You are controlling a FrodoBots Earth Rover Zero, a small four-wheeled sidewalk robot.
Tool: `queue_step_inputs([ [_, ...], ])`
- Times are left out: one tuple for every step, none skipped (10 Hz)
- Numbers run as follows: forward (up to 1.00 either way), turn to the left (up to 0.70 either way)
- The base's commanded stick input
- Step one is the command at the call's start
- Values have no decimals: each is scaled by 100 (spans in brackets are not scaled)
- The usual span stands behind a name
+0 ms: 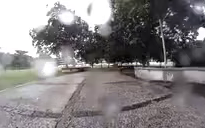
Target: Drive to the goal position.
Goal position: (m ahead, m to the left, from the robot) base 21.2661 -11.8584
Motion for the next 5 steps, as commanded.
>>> queue_step_inputs([
  [70,0],
  [70,0],
  [70,0],
  [70,0],
  [70,0],
])
